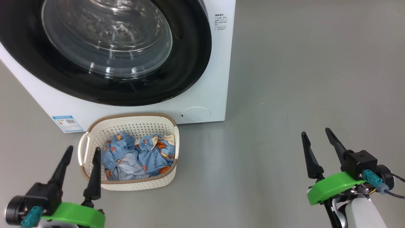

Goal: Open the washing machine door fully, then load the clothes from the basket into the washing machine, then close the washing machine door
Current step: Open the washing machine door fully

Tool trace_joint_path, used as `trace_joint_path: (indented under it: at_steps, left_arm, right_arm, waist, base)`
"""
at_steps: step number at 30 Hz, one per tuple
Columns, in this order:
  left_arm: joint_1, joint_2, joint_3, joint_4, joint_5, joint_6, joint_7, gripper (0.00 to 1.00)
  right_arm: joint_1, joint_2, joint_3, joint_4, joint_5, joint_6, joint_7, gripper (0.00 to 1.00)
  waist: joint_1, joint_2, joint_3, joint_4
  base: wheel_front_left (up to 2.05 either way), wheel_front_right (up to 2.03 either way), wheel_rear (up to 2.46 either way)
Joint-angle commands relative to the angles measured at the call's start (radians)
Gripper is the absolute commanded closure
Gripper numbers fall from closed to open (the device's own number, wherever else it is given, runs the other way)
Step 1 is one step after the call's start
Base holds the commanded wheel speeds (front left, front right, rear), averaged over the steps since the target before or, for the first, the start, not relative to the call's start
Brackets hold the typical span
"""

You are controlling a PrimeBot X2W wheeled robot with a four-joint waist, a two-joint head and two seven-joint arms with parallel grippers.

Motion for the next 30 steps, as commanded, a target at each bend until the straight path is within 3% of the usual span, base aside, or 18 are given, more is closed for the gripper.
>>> trace_joint_path:
  at_steps: [1, 30]
  left_arm:
    - [-0.015, 0.023, 0.031, -0.023, -0.011, -0.002, -0.006, 0.0]
    - [0.026, -0.02, 0.011, -0.056, 0.009, -0.002, -0.006, 0.0]
  right_arm:
    - [-0.025, 0.001, 0.028, -0.021, 0.009, 0.002, -0.012, 0.0]
    - [-0.088, -0.01, 0.012, -0.038, 0.041, 0.002, -0.012, 0.0]
  waist:
    - [0.0, 0.0, -0.002, 0.001]
    - [0.0, 0.0, 0.02, 0.061]
  base:
    - [0.0, 0.0, 0.0]
    - [0.0, 0.0, 0.0]
